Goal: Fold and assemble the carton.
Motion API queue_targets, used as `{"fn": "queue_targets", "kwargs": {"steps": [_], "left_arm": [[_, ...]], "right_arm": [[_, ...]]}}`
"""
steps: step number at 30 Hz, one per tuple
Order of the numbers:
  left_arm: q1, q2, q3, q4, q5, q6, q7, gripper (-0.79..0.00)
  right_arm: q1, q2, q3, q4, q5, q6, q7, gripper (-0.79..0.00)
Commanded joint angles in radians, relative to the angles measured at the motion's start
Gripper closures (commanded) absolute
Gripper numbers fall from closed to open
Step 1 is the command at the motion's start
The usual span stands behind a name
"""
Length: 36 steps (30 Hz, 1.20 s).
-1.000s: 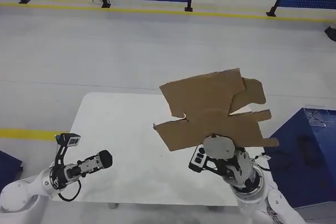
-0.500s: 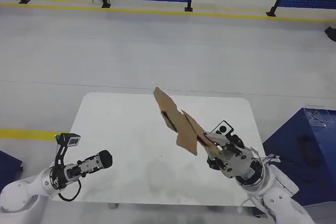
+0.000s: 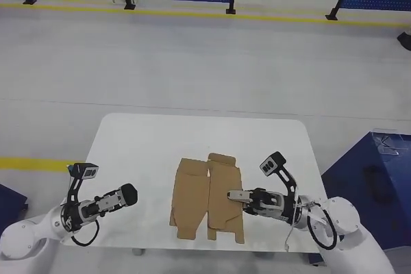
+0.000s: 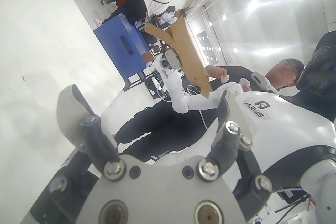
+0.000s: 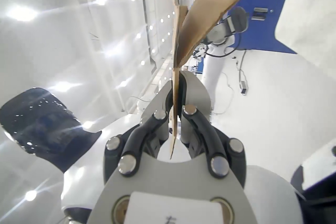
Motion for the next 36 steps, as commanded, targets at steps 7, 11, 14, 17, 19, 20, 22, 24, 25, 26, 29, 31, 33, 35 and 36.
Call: {"fn": "queue_targets", "kwargs": {"steps": [7, 11, 14, 17, 19, 20, 22, 24, 25, 26, 29, 31, 33, 35, 36], "left_arm": [[0.0, 0.0, 0.0, 0.0, 0.0, 0.0, 0.0, -0.785], [0.0, 0.0, 0.0, 0.0, 0.0, 0.0, 0.0, -0.785], [0.005, -0.001, 0.003, -0.001, -0.016, 0.021, 0.012, -0.785], [0.009, -0.001, 0.028, -0.046, -0.039, 0.137, 0.025, -0.785], [0.012, 0.0, 0.05, -0.096, 0.024, 0.196, 0.038, -0.785], [0.015, 0.0, 0.064, -0.125, 0.053, 0.218, 0.051, -0.785], [0.019, -0.001, 0.094, -0.168, 0.097, 0.271, 0.069, -0.785], [0.017, -0.002, 0.123, -0.2, 0.149, 0.299, 0.094, -0.785], [0.017, -0.003, 0.142, -0.213, 0.175, 0.308, 0.1, -0.785], [0.017, -0.005, 0.159, -0.222, 0.182, 0.317, 0.106, -0.785], [0.017, -0.009, 0.195, -0.234, 0.194, 0.323, 0.117, -0.628], [0.019, -0.011, 0.215, -0.239, 0.2, 0.318, 0.125, -0.348], [0.017, -0.012, 0.231, -0.238, 0.202, 0.321, 0.124, -0.132], [0.015, -0.014, 0.239, -0.239, 0.194, 0.303, 0.137, 0.0], [0.015, -0.015, 0.242, -0.237, 0.187, 0.298, 0.143, 0.0]], "right_arm": [[0.038, -0.001, -0.003, 0.053, -0.044, -0.064, 0.031, 0.0], [0.038, -0.001, -0.003, 0.053, -0.044, -0.064, 0.031, 0.0], [0.038, -0.001, 0.0, 0.052, -0.059, -0.068, 0.012, 0.0], [0.034, 0.003, -0.005, 0.045, -0.171, -0.082, 0.004, 0.0], [0.04, 0.004, -0.015, 0.035, -0.201, -0.086, 0.026, 0.0], [0.045, 0.005, -0.02, 0.028, -0.235, -0.091, 0.032, 0.0], [0.052, 0.005, -0.039, 0.012, -0.267, -0.1, 0.053, 0.0], [0.06, 0.003, -0.057, 0.0, -0.276, -0.116, 0.064, 0.0], [0.063, 0.003, -0.064, -0.006, -0.281, -0.123, 0.062, 0.0], [0.064, 0.002, -0.07, -0.01, -0.283, -0.126, 0.06, 0.0], [0.071, 0.001, -0.083, -0.017, -0.311, -0.142, 0.054, 0.0], [0.071, 0.0, -0.093, -0.019, -0.311, -0.146, 0.05, 0.0], [0.074, -0.001, -0.101, -0.021, -0.319, -0.152, 0.048, 0.0], [0.074, -0.002, -0.108, -0.024, -0.323, -0.156, 0.045, 0.0], [0.075, -0.002, -0.11, -0.026, -0.325, -0.159, 0.044, 0.0]]}}
